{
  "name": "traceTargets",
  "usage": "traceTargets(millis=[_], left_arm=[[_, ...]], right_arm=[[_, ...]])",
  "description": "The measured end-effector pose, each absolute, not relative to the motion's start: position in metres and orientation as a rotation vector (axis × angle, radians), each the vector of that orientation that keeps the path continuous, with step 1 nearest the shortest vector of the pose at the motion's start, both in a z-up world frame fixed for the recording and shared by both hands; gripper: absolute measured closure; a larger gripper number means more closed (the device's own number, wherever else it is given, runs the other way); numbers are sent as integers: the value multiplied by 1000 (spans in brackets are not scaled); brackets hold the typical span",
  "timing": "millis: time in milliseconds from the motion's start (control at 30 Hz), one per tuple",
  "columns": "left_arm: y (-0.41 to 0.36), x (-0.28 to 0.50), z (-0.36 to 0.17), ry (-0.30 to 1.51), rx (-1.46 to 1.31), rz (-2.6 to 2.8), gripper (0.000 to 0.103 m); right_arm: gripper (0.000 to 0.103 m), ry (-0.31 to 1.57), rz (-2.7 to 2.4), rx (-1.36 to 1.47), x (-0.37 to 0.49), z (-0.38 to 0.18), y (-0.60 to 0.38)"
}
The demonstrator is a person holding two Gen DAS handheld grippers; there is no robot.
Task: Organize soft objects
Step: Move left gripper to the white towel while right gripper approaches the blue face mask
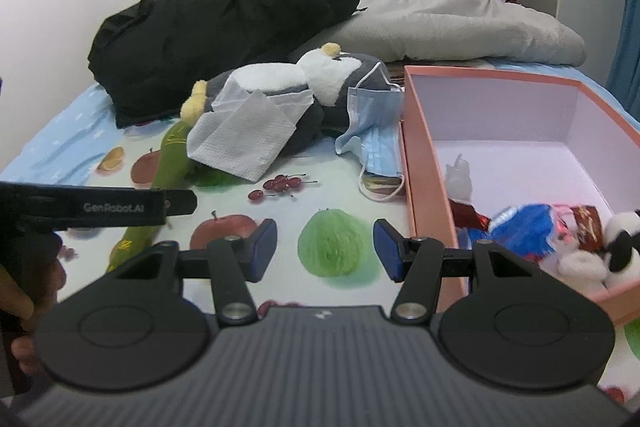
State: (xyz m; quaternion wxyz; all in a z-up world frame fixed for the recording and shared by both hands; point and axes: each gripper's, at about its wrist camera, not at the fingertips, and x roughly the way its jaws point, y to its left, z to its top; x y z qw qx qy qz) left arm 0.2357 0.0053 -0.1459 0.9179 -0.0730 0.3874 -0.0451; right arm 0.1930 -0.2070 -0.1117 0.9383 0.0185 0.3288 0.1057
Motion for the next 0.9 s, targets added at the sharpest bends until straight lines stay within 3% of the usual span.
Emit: traceTargets(millis=[367, 900], left_arm=[[26, 319, -189, 849, -259, -59, 25], [15, 366, -223, 834, -267, 5, 25]], right_arm=[[49, 705, 198, -52, 273, -142, -174], [51, 664, 115, -229, 357, -174, -156]])
